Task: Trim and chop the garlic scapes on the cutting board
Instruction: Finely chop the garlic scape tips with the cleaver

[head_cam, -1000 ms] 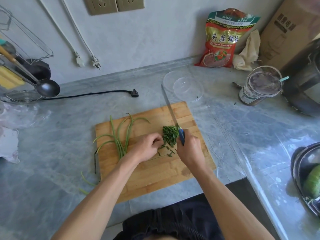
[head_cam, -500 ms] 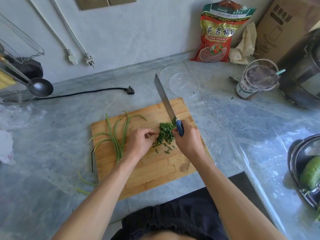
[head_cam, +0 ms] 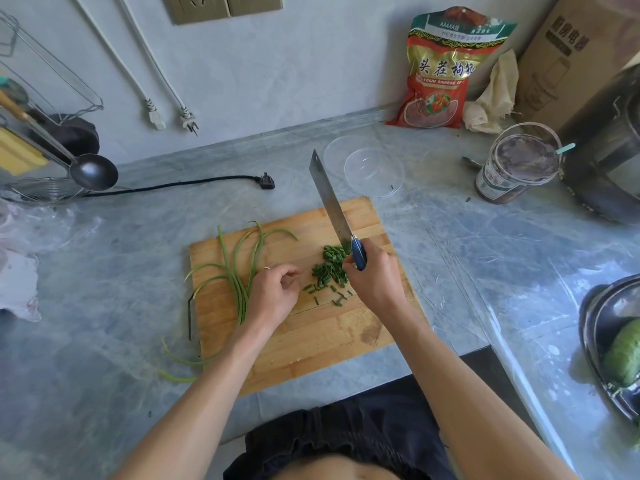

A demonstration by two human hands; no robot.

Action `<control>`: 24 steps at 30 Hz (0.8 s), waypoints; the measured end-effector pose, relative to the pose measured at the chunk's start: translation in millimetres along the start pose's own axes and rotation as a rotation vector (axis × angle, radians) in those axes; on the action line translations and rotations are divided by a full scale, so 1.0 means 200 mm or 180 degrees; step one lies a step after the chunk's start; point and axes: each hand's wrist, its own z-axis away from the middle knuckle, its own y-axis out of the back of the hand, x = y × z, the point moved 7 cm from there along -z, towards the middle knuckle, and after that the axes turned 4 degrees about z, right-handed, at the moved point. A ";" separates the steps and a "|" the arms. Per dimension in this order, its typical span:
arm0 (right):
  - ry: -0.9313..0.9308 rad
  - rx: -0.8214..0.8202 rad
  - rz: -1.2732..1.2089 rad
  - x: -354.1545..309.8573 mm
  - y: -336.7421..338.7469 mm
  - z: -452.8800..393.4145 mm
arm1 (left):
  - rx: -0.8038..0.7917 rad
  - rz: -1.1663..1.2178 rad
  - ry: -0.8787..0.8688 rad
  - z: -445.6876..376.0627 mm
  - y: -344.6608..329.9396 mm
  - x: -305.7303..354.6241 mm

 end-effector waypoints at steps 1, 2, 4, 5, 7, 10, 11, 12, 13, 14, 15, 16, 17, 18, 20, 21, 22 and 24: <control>-0.0006 -0.0021 -0.0004 -0.01 0.00 0.00 | -0.0011 -0.0042 -0.0018 0.02 0.01 -0.01; -0.0014 -0.0047 -0.0008 0.00 0.00 0.00 | -0.0028 -0.0066 -0.0016 0.03 0.01 -0.02; -0.0048 -0.0085 0.0011 0.00 -0.01 0.00 | -0.0038 -0.0048 0.0049 0.05 0.01 -0.05; -0.0056 -0.0084 0.0020 0.00 -0.02 0.00 | -0.0030 -0.0017 0.0067 0.06 0.01 -0.06; -0.0024 -0.0045 0.0053 0.00 -0.01 0.00 | -0.0016 0.0010 0.0073 0.07 0.02 -0.06; 0.0094 0.0057 0.0027 -0.01 0.00 0.02 | -0.0008 0.0065 0.0136 0.07 0.02 -0.07; 0.0139 0.0045 -0.0026 -0.02 0.01 0.04 | 0.0017 0.0121 0.0176 0.07 0.03 -0.07; 0.0188 -0.0009 -0.0101 -0.02 0.02 0.06 | 0.0067 0.0191 0.0215 0.07 0.03 -0.06; 0.0238 -0.0108 -0.0177 -0.03 0.03 0.08 | 0.0154 0.0252 0.0235 0.07 0.05 -0.06; 0.0271 -0.0263 -0.0264 -0.03 0.03 0.11 | 0.0274 0.0321 0.0256 0.07 0.07 -0.06; 0.0256 -0.0470 -0.0376 -0.03 0.03 0.15 | 0.0410 0.0388 0.0270 0.09 0.09 -0.06; 0.0208 -0.0688 -0.0550 -0.03 0.02 0.18 | 0.0547 0.0458 0.0278 0.10 0.12 -0.06; 0.0162 -0.0903 -0.0748 -0.03 0.02 0.22 | 0.0696 0.0526 0.0262 0.12 0.14 -0.05; 0.0099 -0.1113 -0.0935 -0.03 0.01 0.25 | 0.0842 0.0588 0.0253 0.12 0.16 -0.05; -0.0013 -0.1428 -0.1141 -0.03 -0.02 0.33 | 0.1079 0.0650 0.0187 0.16 0.20 -0.05; -0.0056 -0.1528 -0.1121 -0.02 -0.04 0.35 | 0.1153 0.0661 0.0171 0.17 0.21 -0.05; -0.0099 -0.1591 -0.1075 -0.01 -0.06 0.39 | 0.1176 0.0646 0.0164 0.19 0.21 -0.06; -0.0210 -0.1693 -0.0952 0.05 -0.10 0.44 | 0.1175 0.0618 0.0255 0.24 0.19 -0.08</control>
